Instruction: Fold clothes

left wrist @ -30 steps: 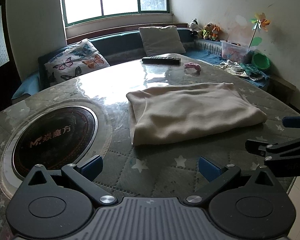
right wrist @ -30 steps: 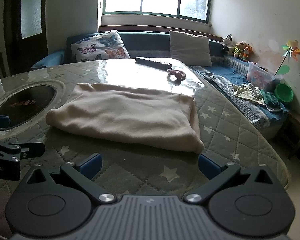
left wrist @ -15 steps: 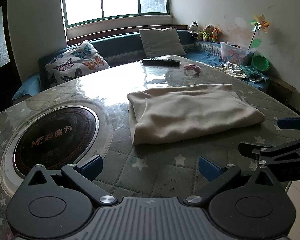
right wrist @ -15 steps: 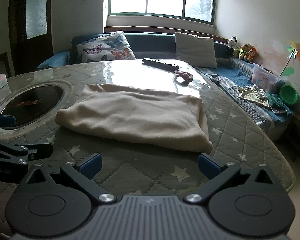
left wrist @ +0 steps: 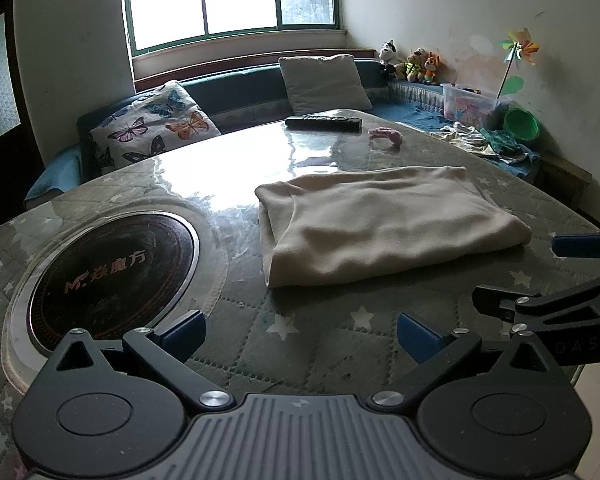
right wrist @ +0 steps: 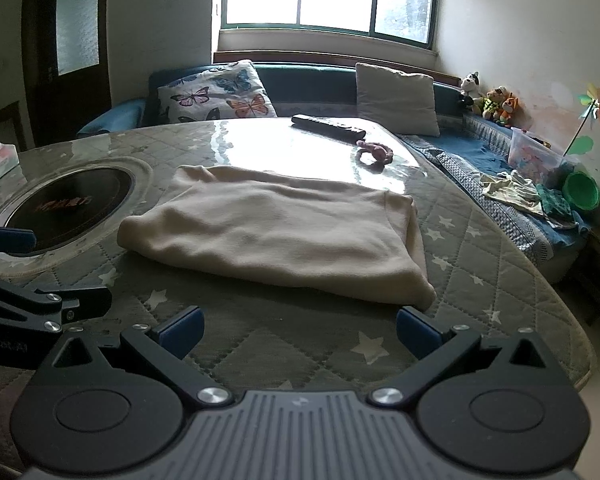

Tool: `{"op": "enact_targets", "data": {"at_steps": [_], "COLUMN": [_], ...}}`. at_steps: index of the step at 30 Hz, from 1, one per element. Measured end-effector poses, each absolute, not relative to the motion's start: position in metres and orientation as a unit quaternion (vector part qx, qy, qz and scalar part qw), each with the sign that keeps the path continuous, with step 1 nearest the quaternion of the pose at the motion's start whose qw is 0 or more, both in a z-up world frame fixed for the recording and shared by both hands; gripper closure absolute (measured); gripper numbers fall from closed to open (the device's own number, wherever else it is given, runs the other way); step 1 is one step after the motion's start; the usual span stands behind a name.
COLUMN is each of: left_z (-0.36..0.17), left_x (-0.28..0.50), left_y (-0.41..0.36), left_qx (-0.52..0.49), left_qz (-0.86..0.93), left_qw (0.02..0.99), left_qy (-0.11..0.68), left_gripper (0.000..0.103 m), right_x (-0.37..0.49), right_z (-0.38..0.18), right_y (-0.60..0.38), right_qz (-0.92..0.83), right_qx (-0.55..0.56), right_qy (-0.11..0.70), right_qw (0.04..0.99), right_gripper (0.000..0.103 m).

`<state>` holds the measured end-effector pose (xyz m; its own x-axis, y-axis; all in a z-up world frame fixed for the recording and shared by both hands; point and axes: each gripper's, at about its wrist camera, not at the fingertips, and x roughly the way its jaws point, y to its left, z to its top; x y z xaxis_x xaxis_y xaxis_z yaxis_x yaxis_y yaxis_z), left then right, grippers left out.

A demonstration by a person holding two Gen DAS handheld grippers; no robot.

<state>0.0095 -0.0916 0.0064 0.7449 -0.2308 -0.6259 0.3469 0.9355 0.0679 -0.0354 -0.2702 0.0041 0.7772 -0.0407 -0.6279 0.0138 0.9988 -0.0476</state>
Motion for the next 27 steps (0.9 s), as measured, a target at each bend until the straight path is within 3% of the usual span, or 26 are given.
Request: {"op": "enact_targets", "data": {"at_steps": [27], "left_z": [0.0033], "left_x": [0.0171], "left_y": [-0.091], "left_qx": [0.089], "left_qz": [-0.153], "left_qw": [0.928], "left_qy": [0.328], "left_gripper": [0.0], "right_x": [-0.0278], "right_z": [0.0005], "right_y": [-0.2699], "right_qz": [-0.016], "right_qx": [-0.019], "right_qy": [0.342], "right_qw": [0.939], "right_gripper": [0.0]}}
